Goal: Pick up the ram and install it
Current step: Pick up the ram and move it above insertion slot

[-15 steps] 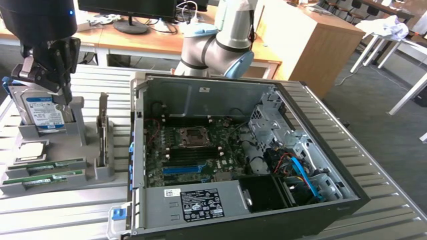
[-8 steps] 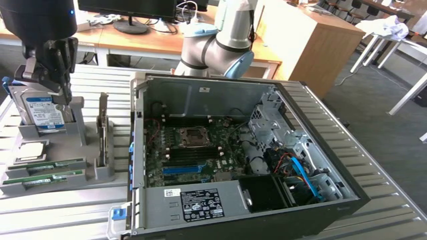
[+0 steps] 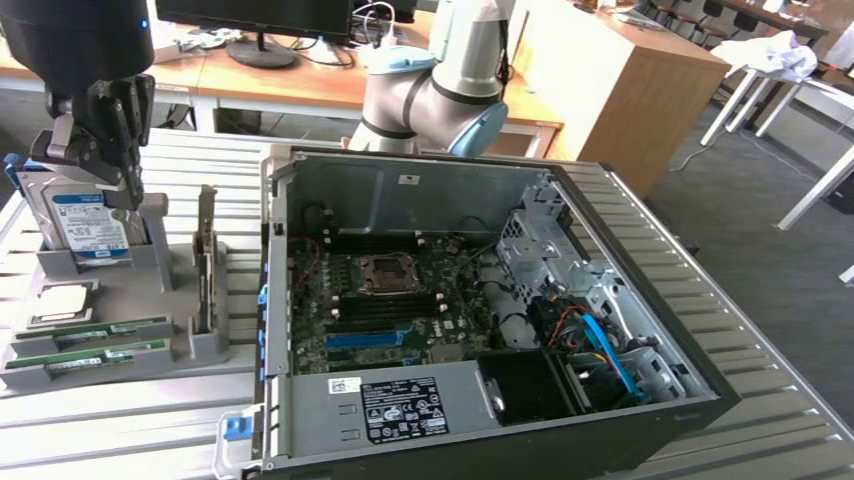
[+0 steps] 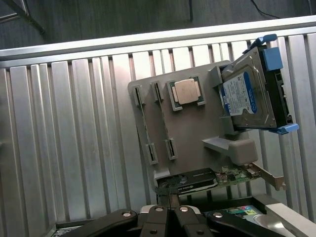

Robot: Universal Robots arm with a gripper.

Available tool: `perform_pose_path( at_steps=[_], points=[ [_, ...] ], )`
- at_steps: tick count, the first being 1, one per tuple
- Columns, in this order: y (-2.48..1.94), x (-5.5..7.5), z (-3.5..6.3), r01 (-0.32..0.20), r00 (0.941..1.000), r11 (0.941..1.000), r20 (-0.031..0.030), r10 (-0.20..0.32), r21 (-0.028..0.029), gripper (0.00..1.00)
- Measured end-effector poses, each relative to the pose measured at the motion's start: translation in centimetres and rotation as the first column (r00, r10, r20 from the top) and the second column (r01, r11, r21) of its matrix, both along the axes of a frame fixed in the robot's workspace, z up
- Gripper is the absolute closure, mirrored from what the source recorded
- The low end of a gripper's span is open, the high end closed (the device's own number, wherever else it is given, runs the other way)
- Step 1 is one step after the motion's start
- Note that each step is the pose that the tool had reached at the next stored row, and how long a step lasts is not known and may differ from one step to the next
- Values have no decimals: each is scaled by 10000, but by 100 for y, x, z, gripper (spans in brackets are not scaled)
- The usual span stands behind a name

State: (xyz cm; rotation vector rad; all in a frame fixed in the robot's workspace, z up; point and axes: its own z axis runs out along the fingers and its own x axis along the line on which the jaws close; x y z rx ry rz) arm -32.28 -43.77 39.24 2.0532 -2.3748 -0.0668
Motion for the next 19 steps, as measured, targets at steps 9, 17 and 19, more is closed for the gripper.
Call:
perform_pose_path(
  at_steps=[9, 17, 19],
  points=[
    [-5, 0, 0, 0, 10000, 10000, 1, 0, 0, 64],
    [-5, 0, 0, 0, 10000, 10000, 1, 0, 0, 64],
    [-6, -2, -2, -2, 10000, 10000, 1, 2, 1, 64]
  ],
)
